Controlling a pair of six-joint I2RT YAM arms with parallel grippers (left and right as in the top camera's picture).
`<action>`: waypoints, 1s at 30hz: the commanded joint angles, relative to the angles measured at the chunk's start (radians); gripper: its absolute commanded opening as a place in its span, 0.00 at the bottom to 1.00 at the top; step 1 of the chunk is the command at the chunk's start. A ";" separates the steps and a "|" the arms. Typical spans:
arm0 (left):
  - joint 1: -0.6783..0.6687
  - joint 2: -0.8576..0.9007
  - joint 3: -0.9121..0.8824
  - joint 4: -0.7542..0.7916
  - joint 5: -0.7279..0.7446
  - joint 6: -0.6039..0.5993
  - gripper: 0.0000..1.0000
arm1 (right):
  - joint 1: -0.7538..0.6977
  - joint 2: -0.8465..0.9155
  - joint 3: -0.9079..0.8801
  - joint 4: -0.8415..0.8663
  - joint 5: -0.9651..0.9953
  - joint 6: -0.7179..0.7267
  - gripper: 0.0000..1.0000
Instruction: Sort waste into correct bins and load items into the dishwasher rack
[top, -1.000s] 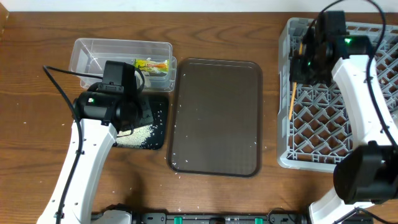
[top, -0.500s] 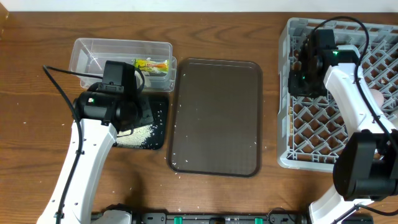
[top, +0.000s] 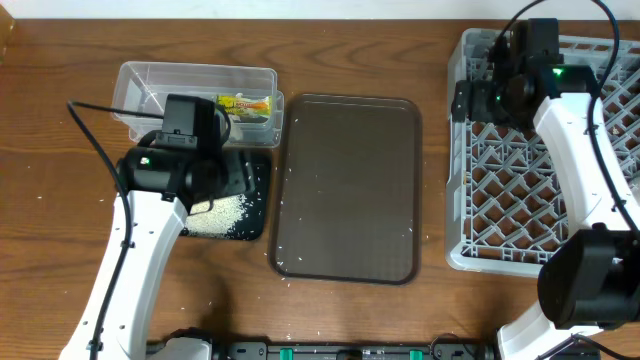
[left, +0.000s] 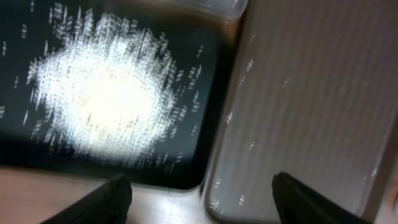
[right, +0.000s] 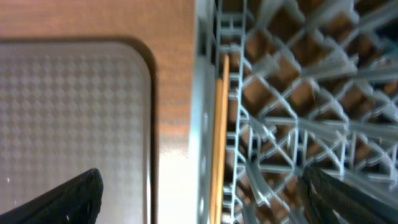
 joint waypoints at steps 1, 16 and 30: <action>0.027 -0.005 -0.006 -0.060 -0.037 0.024 0.75 | -0.043 -0.057 0.011 -0.036 -0.011 -0.006 0.99; -0.008 -0.729 -0.334 0.146 -0.152 0.058 0.86 | -0.077 -0.666 -0.560 0.346 0.010 -0.005 0.99; -0.008 -1.029 -0.384 0.134 -0.162 0.058 0.87 | -0.076 -1.008 -0.800 0.152 0.019 -0.006 0.99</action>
